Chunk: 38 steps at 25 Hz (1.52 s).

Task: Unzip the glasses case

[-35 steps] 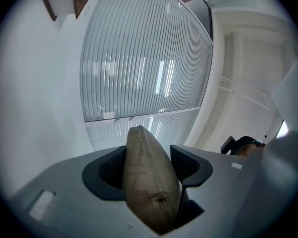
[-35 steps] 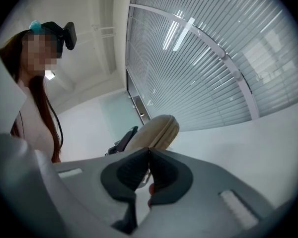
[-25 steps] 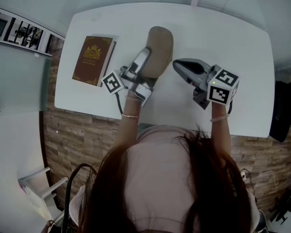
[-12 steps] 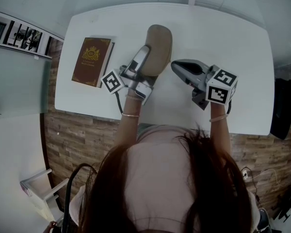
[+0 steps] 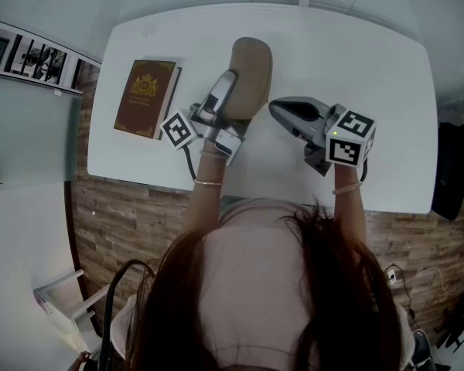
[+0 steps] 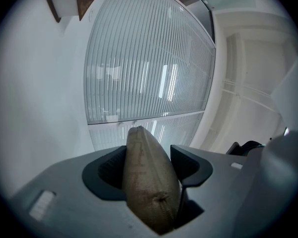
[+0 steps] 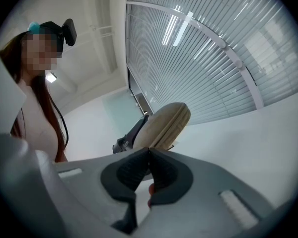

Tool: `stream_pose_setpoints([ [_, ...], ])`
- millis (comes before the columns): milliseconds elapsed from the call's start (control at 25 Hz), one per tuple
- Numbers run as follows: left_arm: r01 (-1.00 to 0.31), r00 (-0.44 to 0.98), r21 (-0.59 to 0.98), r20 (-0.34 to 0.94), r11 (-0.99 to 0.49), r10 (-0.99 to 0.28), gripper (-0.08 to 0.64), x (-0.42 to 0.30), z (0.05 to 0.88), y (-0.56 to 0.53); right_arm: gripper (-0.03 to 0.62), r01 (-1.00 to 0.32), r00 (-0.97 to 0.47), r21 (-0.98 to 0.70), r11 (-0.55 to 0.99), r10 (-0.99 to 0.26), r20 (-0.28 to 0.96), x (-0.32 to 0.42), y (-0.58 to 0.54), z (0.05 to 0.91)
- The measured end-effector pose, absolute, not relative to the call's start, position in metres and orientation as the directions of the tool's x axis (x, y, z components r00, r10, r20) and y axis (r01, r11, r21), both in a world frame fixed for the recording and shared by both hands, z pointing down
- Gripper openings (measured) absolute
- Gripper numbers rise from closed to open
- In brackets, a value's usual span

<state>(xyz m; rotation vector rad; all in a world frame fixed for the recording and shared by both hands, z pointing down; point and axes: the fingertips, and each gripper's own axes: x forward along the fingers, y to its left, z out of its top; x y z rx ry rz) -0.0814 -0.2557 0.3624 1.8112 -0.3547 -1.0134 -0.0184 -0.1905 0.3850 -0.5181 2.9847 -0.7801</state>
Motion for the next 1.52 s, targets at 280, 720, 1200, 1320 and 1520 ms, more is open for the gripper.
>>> stream_pose_setpoints([
  [280,0.189,0.602,0.870,-0.469,-0.456,-0.646,0.288,-0.081,0.362,-0.256,0.005,-0.298,-0.952,-0.480,0.825,-0.296,0.082,-0.020,-0.187,0.386],
  [720,0.187,0.587,0.875,-0.464,-0.447,-0.663,0.288,-0.084,0.366,-0.257,0.005,-0.265,-0.962,-0.500,0.824,-0.257,0.087,-0.027,-0.181,0.394],
  [1200,0.189,0.552,0.885,-0.454,-0.425,-0.699,0.288,-0.087,0.371,-0.259,0.005,-0.224,-0.975,-0.514,0.828,-0.199,0.104,-0.042,-0.167,0.402],
  [1320,0.185,0.548,0.887,-0.450,-0.423,-0.705,0.288,-0.088,0.373,-0.260,0.005,-0.216,-0.976,-0.517,0.828,-0.188,0.107,-0.044,-0.167,0.404],
  [1520,0.185,0.538,0.887,-0.452,-0.424,-0.711,0.288,-0.091,0.373,-0.262,0.005,-0.208,-0.978,-0.522,0.827,-0.176,0.111,-0.051,-0.166,0.405],
])
